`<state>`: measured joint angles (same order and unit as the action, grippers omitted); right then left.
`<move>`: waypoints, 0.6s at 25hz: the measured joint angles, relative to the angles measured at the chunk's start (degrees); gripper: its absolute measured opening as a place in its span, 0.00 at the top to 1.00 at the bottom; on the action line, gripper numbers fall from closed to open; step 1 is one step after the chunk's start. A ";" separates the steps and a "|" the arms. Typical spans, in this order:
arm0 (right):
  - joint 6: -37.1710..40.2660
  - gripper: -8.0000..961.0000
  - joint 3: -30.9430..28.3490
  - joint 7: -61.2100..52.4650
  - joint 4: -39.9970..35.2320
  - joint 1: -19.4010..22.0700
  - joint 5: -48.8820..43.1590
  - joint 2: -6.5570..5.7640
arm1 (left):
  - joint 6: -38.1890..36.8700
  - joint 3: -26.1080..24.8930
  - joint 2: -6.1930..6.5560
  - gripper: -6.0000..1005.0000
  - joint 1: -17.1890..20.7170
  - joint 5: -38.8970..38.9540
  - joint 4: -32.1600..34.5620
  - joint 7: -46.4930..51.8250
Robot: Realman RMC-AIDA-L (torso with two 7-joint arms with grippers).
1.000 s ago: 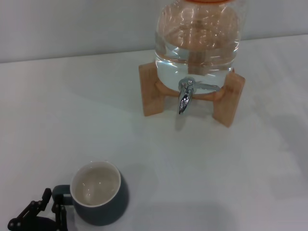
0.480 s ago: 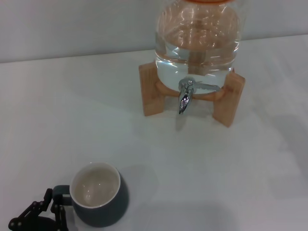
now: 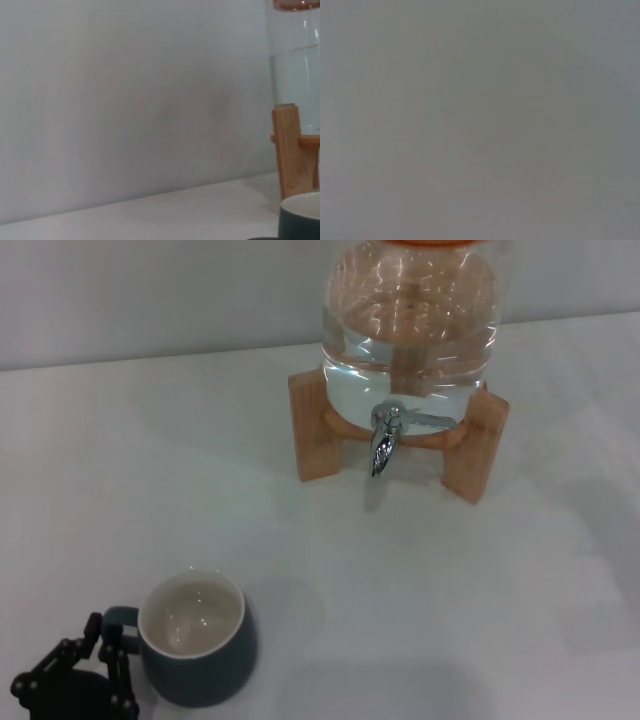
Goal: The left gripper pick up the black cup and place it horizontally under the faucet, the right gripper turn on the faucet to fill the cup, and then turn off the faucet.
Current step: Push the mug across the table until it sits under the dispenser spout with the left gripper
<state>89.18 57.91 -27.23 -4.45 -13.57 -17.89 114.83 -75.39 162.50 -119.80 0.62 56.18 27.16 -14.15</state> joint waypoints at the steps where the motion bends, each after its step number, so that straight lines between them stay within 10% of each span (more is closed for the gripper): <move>1: 0.28 0.10 0.06 -0.01 0.10 -0.01 -0.02 0.01 | 0.00 0.07 0.07 0.89 -0.36 0.54 0.00 0.00; 15: 7.22 0.10 2.96 -2.41 1.22 0.43 -0.05 0.13 | -0.17 -0.07 0.36 0.89 -1.98 2.21 -1.79 2.45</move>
<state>96.39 60.87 -29.64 -3.23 -13.14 -17.93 114.96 -75.56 162.44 -119.43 -1.37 58.39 25.37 -11.70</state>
